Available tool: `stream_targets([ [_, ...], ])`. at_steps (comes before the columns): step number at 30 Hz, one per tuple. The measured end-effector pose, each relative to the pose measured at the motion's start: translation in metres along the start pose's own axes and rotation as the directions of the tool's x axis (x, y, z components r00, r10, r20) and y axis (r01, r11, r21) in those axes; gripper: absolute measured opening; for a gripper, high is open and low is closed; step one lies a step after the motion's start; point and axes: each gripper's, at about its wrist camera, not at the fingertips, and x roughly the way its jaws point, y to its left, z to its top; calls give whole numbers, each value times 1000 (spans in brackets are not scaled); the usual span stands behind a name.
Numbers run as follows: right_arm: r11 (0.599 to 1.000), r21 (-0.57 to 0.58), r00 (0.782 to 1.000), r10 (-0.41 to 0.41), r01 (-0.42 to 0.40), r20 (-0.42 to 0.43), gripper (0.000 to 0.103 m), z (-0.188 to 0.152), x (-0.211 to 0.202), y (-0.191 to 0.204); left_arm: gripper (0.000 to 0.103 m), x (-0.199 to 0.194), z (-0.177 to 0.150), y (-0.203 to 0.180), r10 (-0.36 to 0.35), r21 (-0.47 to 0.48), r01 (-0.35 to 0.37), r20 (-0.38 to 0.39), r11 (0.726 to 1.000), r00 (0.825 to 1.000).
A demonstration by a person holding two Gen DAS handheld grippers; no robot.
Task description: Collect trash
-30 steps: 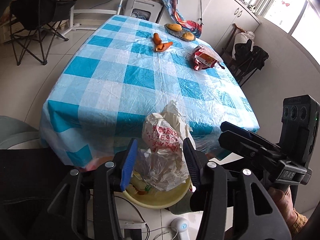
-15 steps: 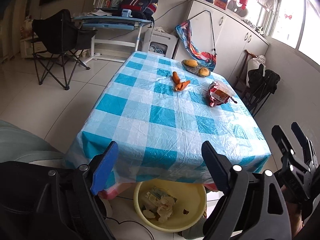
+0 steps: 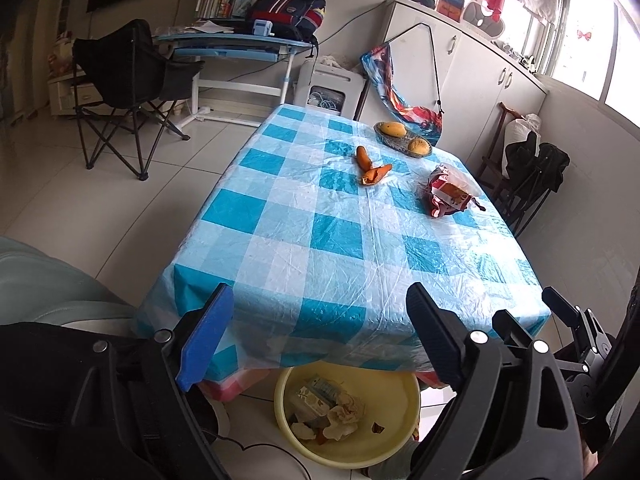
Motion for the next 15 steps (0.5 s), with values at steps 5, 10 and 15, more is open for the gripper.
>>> stream_targets([
  [5, 1000, 3, 999, 19, -19, -29, 97, -3, 3, 2, 85, 1, 0, 1, 3, -6, -3, 1, 1000, 1000],
  [10, 999, 7, 998, 31, -31, -57, 97, -6, 7, 4, 86, 2, 1, 2, 5, -10, -5, 0, 1000, 1000],
  [15, 999, 5, 996, 39, -39, -76, 97, -8, 9, 6, 87, 2, 1, 3, 9, -11, -9, -1, 1000, 1000],
])
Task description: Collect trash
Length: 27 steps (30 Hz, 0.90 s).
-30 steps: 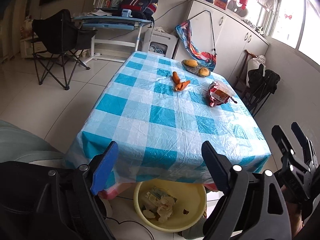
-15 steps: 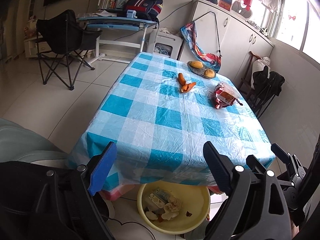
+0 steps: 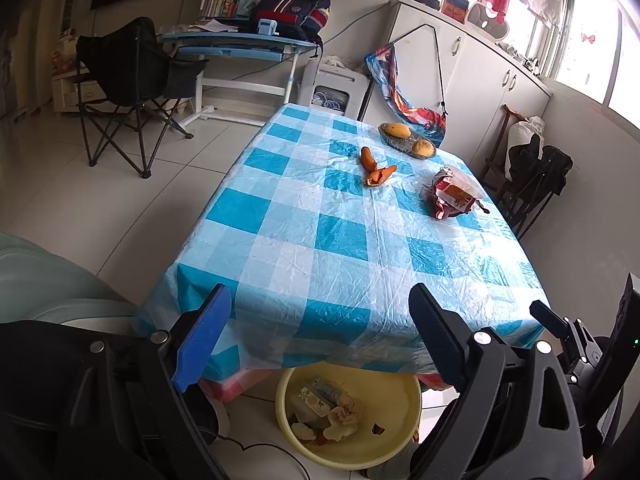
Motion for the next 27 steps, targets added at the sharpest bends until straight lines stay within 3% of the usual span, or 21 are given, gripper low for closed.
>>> stream_targets([
  [27, 1000, 5, 997, 25, -25, -68, 97, -5, 9, 4, 88, 0, 1, 2, 0, -8, 0, 7, 1000, 1000],
])
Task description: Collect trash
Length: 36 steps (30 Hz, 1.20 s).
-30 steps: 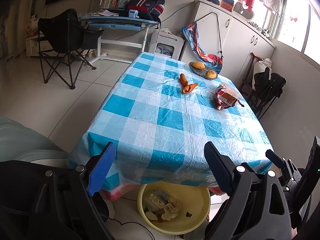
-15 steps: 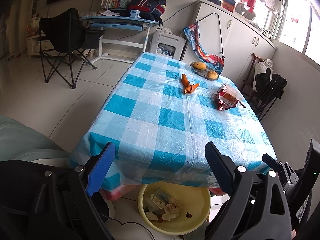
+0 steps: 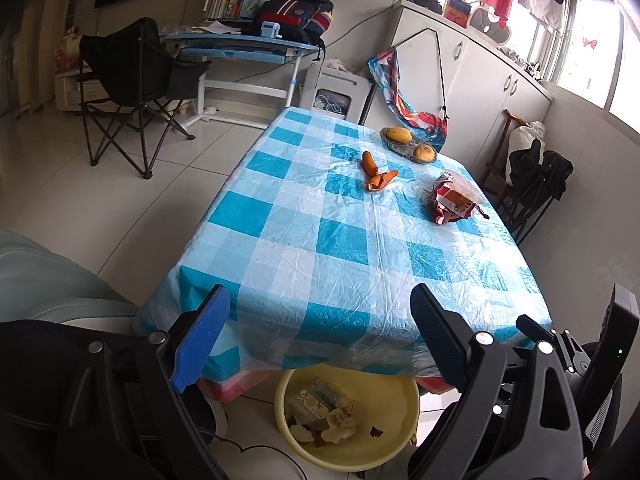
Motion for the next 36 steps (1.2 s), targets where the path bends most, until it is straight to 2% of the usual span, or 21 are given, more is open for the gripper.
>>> stream_targets([
  [36, 1000, 8, 998, 10, -10, -55, 97, -5, 10, 1, 89, 2, 0, 0, 1, -23, -2, -12, 1000, 1000],
])
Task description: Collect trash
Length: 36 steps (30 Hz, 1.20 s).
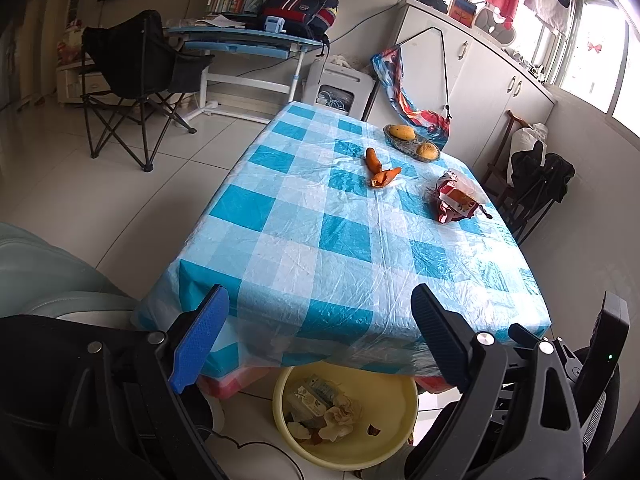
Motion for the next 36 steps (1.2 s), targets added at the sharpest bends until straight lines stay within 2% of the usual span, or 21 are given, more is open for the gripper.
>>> stream_targets([
  [36, 999, 41, 1000, 11, -10, -21, 97, 1, 4, -4, 89, 1, 1, 3, -1, -7, 1, 4, 1000, 1000],
])
